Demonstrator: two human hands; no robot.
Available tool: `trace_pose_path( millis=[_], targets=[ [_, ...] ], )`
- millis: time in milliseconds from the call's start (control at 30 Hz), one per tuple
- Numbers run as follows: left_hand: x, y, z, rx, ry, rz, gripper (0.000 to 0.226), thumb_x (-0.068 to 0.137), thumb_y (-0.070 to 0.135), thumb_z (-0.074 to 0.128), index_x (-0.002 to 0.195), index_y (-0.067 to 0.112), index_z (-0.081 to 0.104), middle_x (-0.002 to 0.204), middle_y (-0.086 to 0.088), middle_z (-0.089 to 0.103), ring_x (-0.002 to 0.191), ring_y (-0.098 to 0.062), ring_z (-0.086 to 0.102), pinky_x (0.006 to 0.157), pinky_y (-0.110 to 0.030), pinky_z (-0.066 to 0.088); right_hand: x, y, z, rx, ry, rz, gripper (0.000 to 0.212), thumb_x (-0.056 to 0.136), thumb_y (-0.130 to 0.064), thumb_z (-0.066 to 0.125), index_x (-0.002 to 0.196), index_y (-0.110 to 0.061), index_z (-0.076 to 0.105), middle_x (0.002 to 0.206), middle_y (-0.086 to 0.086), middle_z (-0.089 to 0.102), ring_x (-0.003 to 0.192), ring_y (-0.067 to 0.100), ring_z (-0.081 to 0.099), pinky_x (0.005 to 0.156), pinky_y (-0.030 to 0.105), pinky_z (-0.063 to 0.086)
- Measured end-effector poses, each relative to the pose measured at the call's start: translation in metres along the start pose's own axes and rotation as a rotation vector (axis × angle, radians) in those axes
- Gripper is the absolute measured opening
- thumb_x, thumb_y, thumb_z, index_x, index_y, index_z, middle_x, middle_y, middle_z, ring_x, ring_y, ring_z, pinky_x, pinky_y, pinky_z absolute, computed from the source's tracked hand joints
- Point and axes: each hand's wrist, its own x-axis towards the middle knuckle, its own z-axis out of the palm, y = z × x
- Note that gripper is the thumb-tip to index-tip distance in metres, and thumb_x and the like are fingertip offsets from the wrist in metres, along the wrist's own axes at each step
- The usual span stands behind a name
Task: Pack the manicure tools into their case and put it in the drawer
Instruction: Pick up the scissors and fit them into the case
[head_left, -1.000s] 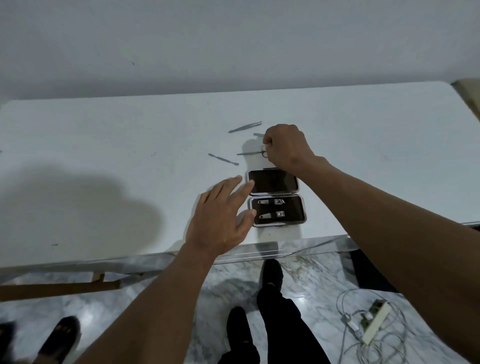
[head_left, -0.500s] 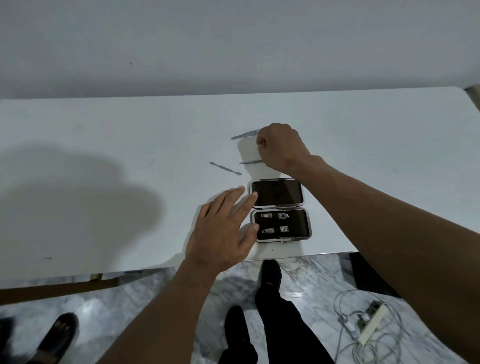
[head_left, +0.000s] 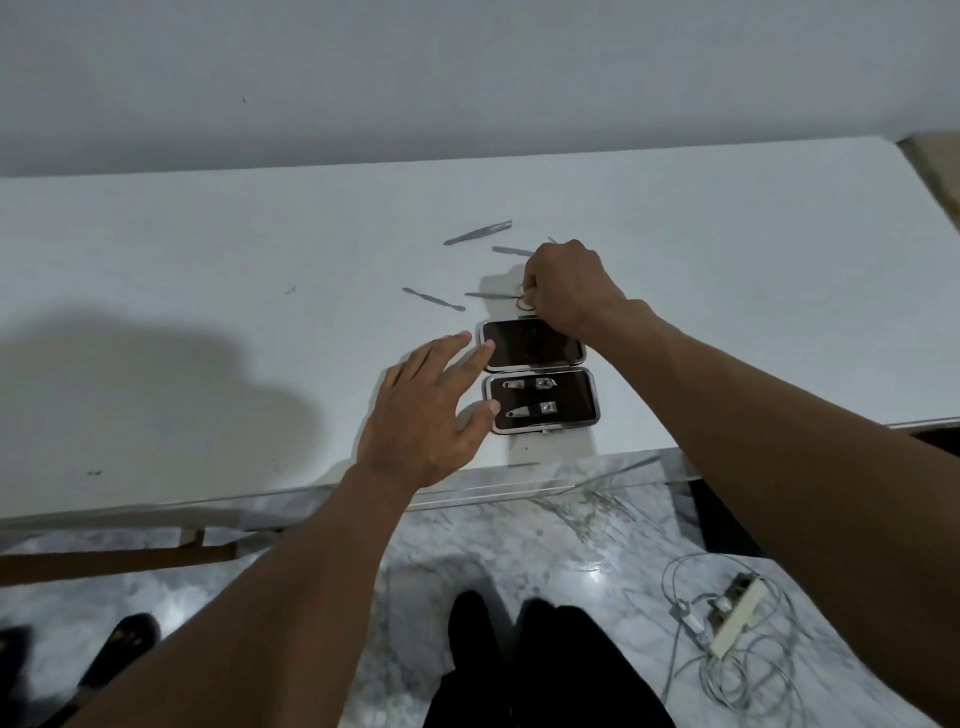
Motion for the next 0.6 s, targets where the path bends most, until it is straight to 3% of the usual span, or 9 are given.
trace_pose_path(
  millis=[233, 433, 600],
  targets=[
    [0.000, 0.000, -0.001, -0.022, 0.023, 0.016, 0.059, 0.091, 0.052, 0.042, 0.146, 0.031, 0.041, 0.150, 0.003, 0.042, 0.137, -0.018, 0.038, 0.105, -0.042, 0.037, 0.001, -0.002, -0.010, -0.085, -0.050, -0.095, 0.018, 0.082, -0.009, 0.060, 0.097, -0.002, 0.065, 0.096, 0.023, 0.067, 0.088, 0.040, 0.063, 0.070, 0.035, 0.048],
    [-0.001, 0.000, 0.003, -0.013, 0.019, 0.019, 0.060, 0.091, 0.052, 0.042, 0.147, 0.029, 0.040, 0.150, 0.000, 0.043, 0.137, -0.020, 0.038, 0.105, -0.044, 0.036, -0.036, 0.016, -0.017, -0.050, -0.008, -0.116, 0.013, 0.076, -0.015, 0.060, 0.081, -0.006, 0.067, 0.086, 0.016, 0.071, 0.078, 0.036, 0.065, 0.075, 0.043, 0.058],
    [0.000, -0.002, 0.003, 0.015, 0.005, 0.026, 0.060, 0.094, 0.053, 0.040, 0.149, 0.030, 0.035, 0.154, 0.001, 0.038, 0.142, -0.015, 0.032, 0.117, -0.042, 0.020, -0.077, 0.024, -0.033, -0.127, -0.109, -0.178, 0.012, 0.074, -0.018, 0.059, 0.081, -0.012, 0.068, 0.085, 0.012, 0.070, 0.077, 0.036, 0.064, 0.070, 0.038, 0.056]
  ],
)
